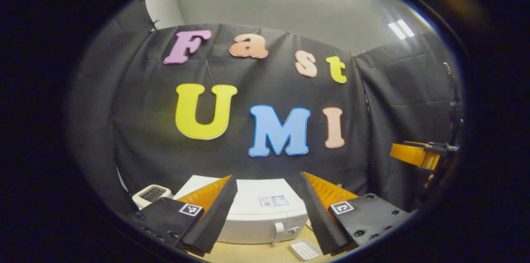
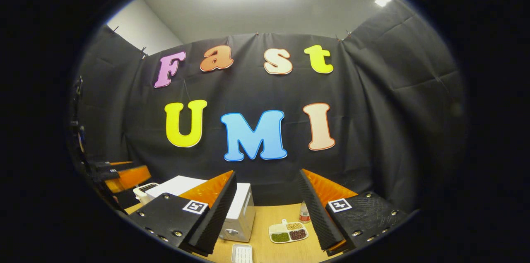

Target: Open the microwave oven with the left hand, put the food in, and close the microwave oven.

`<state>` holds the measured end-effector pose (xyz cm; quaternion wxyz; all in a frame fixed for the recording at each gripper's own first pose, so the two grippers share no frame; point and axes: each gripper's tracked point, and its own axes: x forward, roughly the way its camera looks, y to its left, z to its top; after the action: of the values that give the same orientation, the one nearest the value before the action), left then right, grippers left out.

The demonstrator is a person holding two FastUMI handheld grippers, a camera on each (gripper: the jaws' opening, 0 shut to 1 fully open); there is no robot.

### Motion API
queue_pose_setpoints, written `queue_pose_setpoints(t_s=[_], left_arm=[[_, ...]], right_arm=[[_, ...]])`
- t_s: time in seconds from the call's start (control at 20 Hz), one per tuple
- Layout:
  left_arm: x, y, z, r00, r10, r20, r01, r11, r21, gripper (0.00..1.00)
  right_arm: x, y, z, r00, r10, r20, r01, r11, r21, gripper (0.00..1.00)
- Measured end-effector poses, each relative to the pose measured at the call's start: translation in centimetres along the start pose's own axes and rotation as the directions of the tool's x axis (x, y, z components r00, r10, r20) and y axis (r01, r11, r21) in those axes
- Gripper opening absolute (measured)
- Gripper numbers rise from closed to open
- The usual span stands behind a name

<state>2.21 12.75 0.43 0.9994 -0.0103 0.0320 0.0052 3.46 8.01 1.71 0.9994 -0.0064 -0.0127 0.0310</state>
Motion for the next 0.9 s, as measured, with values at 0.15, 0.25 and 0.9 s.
queue_pose_setpoints(t_s=[0.15, 0.25, 0.9], left_arm=[[-1.3, 0.9, 0.9, 1.000, 0.012, 0.008, -0.012, 1.000, 0.000, 0.96], [-1.6, 1.4, 0.6, 1.000, 0.013, -0.002, -0.013, 1.000, 0.008, 0.97], [-2.9, 3.4, 0.8, 0.997, -0.075, 0.000, 0.075, 0.997, 0.004, 0.96]], right_arm=[[-0.3, 0.8, 0.3, 1.000, 0.006, 0.011, -0.006, 1.000, -0.010, 0.90], [-0.4, 1.4, 0.3, 1.000, 0.006, 0.014, -0.006, 1.000, -0.008, 0.90], [-1.7, 5.1, 0.4, 0.999, -0.031, 0.020, 0.031, 0.999, -0.014, 0.96]])
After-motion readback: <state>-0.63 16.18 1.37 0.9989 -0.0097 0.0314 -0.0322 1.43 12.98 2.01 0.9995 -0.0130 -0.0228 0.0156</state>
